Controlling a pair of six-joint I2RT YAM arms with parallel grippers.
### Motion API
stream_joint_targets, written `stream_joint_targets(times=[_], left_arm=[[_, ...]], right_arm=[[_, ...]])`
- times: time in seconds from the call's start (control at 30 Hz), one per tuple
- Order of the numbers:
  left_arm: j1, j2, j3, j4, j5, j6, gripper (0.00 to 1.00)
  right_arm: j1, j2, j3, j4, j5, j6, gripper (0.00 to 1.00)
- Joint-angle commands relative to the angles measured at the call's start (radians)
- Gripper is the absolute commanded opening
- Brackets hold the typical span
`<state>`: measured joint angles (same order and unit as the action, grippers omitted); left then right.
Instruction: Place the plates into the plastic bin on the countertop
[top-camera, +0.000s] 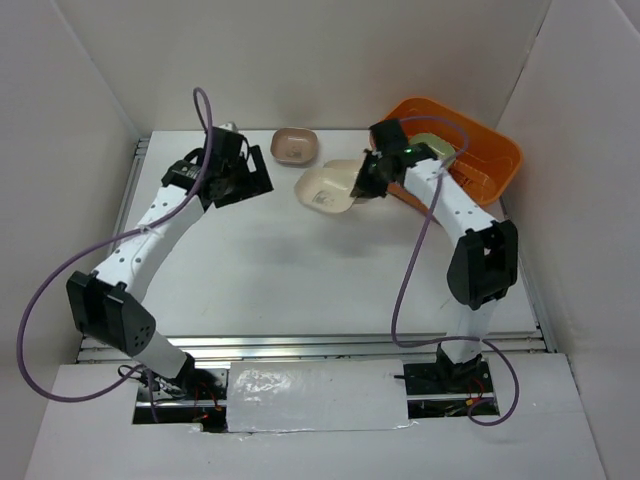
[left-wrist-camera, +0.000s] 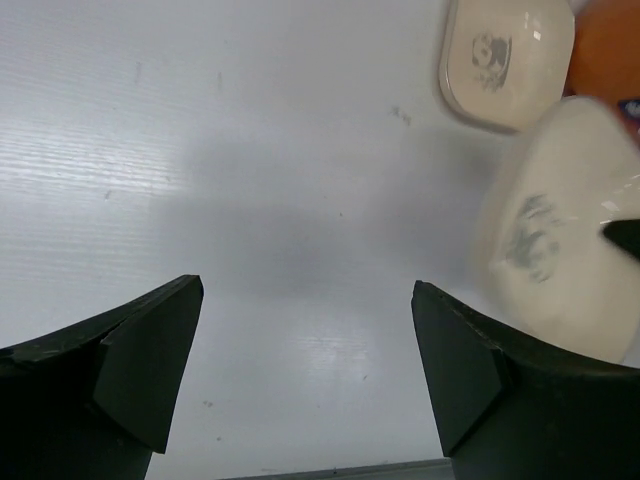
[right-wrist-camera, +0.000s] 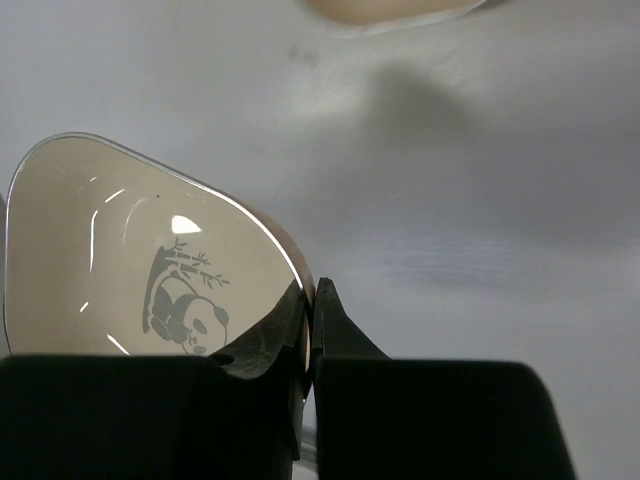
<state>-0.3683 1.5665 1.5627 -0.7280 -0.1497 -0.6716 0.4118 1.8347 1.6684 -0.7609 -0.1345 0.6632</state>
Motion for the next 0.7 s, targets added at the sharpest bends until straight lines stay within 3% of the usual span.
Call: stream_joint_targets(times=[0.0, 0.23, 0.43, 0.53, 0.67], left_arm=[[0.038, -0.143, 0.036, 0.027, -0.135, -0.081, 0.99], [0.109, -0.185, -0.062, 0.050, -0.030, -0.040, 0.99], [0.132, -0.132, -0.158, 0.165, 0.097, 0.030, 0.99], [0.141, -0.070, -0.155, 0.196, 0.228, 0.050, 0.99], [0.128, -0.034, -0.139, 0.228, 0.277, 0.072, 0.99]], right_arm=[[-0.201, -0.083, 0.144, -0.044, 0.131, -0.002, 0.00], [-0.537, 0.033, 0.338, -0.095, 0.164, -0.014, 0.00], [-0.633, 0.297, 0.645, -0.143, 0.147, -0.088, 0.00], [-0.657, 0.334, 0.634, -0.063, 0.145, -0.125, 0.00], [-0.686, 0.403, 0.683, -0.037, 0.102, -0.146, 0.00]])
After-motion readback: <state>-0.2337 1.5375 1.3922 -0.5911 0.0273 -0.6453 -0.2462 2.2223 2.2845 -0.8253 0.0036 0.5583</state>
